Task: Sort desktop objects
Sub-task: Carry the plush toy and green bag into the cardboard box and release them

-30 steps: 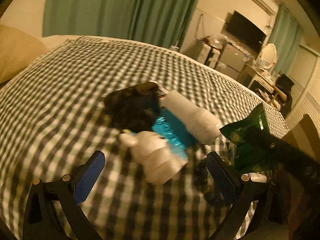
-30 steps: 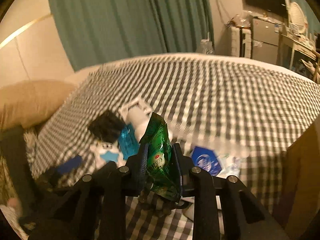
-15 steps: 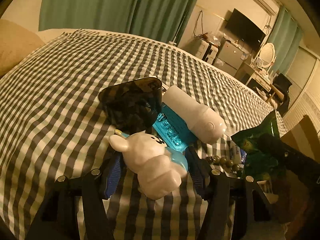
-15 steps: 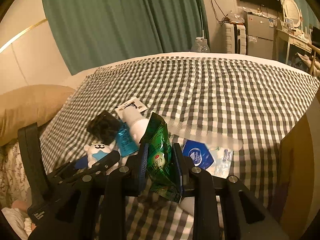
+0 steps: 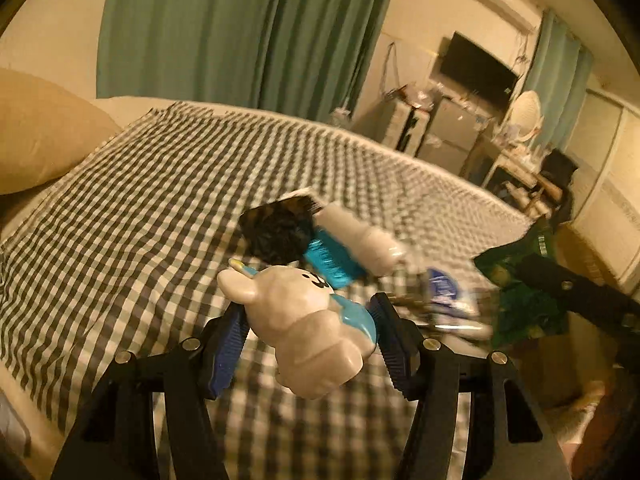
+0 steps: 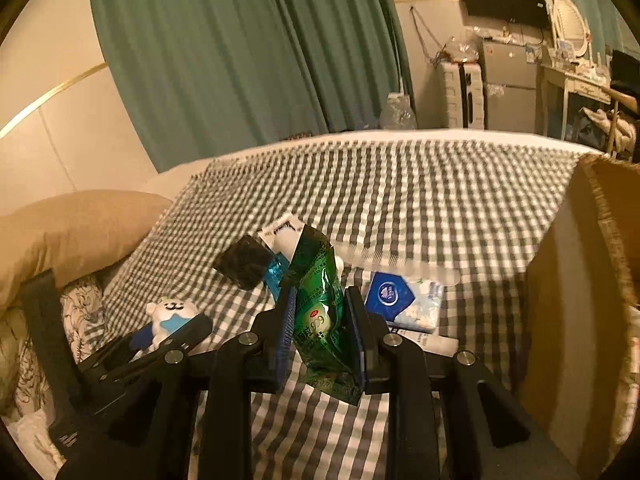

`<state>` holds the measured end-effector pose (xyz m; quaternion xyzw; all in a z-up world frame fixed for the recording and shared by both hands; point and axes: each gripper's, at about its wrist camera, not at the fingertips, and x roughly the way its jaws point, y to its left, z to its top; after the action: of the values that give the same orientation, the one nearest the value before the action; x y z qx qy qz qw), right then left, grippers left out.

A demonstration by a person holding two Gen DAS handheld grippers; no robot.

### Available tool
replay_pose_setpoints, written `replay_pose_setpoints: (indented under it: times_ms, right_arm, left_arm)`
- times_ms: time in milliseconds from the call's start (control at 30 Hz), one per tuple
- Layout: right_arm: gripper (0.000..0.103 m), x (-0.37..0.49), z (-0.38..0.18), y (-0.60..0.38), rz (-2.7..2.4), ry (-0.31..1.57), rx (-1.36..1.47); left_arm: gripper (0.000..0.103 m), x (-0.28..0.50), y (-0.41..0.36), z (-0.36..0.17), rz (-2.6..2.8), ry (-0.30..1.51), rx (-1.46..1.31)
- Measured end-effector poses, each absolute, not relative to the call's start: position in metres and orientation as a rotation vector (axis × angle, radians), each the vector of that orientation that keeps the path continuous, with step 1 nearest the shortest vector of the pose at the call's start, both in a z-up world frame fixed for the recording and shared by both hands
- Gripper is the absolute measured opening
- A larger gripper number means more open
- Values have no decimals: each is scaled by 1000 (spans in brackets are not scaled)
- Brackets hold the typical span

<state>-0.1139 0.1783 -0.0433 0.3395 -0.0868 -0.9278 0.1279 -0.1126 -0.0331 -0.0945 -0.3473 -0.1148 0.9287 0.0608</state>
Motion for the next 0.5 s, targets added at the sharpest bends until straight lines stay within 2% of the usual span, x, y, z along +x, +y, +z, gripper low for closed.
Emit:
replay_pose_setpoints:
  times_ms: [267, 400, 500]
  right_arm:
    - [24, -64, 18, 226, -2824, -369, 837]
    - [25, -47, 44, 270, -2796, -582, 763]
    - [25, -33, 73, 295, -2881, -506, 709]
  left_arm:
    - [62, -83, 14, -26, 2730, -335, -928]
    - [62, -73, 55, 6, 2658, -287, -841]
    - [62, -71, 89, 25, 2589, -275, -807]
